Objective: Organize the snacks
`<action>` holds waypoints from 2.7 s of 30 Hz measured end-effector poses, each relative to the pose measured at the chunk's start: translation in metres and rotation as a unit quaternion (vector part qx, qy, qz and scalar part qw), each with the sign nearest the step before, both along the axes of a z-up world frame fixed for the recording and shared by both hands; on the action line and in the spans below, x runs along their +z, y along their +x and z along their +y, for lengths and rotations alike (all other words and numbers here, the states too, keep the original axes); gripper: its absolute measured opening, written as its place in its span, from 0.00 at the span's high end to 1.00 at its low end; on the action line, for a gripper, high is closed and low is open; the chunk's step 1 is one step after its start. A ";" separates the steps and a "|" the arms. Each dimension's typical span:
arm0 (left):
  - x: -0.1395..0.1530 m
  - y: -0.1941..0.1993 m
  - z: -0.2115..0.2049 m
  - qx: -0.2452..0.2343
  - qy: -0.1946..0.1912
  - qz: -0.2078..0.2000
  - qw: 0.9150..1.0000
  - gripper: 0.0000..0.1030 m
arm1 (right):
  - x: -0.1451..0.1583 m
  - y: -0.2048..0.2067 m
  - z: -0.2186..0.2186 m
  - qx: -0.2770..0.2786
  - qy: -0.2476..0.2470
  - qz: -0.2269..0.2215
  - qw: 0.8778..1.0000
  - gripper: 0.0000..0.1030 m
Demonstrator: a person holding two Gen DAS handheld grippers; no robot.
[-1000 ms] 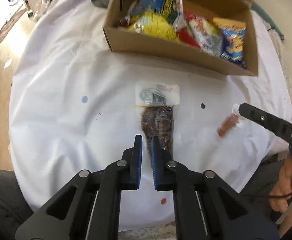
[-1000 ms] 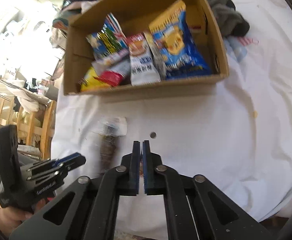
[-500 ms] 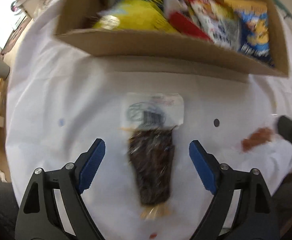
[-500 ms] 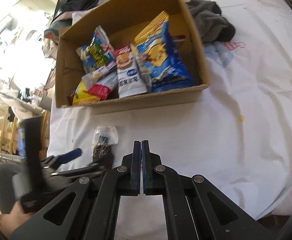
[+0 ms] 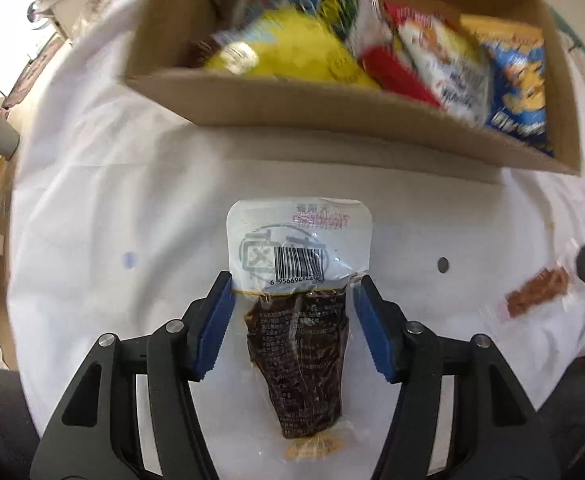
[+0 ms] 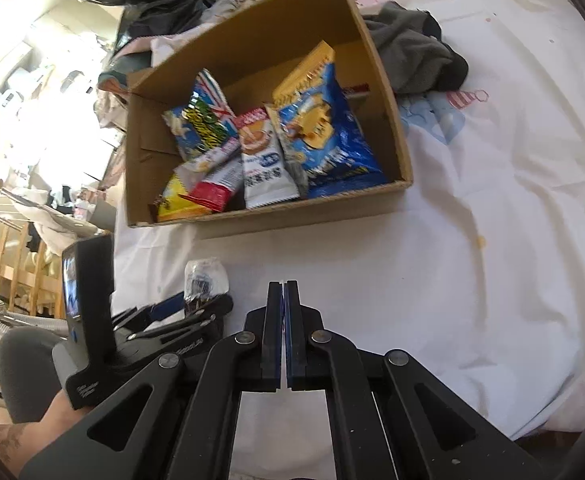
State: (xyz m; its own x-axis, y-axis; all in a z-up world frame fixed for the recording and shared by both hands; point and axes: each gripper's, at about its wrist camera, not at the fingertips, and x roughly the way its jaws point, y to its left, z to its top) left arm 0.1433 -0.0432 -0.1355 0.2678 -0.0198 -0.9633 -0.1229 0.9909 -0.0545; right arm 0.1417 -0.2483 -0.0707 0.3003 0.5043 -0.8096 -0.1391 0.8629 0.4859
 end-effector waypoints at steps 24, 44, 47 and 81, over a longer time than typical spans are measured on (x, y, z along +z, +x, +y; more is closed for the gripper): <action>0.150 0.066 0.044 0.006 -0.020 -0.247 0.969 0.45 | 0.082 0.065 0.006 -0.001 0.040 -0.128 0.991 0.99; 0.091 0.128 0.029 -0.031 -0.008 -0.220 0.975 0.43 | 0.022 0.098 0.027 0.005 0.024 -0.075 0.997 0.99; 0.088 0.129 0.030 -0.025 -0.004 -0.217 0.976 0.41 | 0.017 0.102 0.032 0.005 0.021 -0.070 0.997 0.99; 0.158 0.003 0.045 -0.014 0.052 -0.274 0.960 0.11 | 0.105 0.013 -0.004 -0.111 -0.030 -0.238 0.965 0.00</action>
State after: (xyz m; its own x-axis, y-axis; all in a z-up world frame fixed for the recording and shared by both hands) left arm 0.1460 0.0020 0.0224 0.7364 0.0537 -0.6744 -0.0768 0.9970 -0.0045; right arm 0.1542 -0.2521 0.0344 0.7399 0.3413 -0.5797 -0.1424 0.9217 0.3608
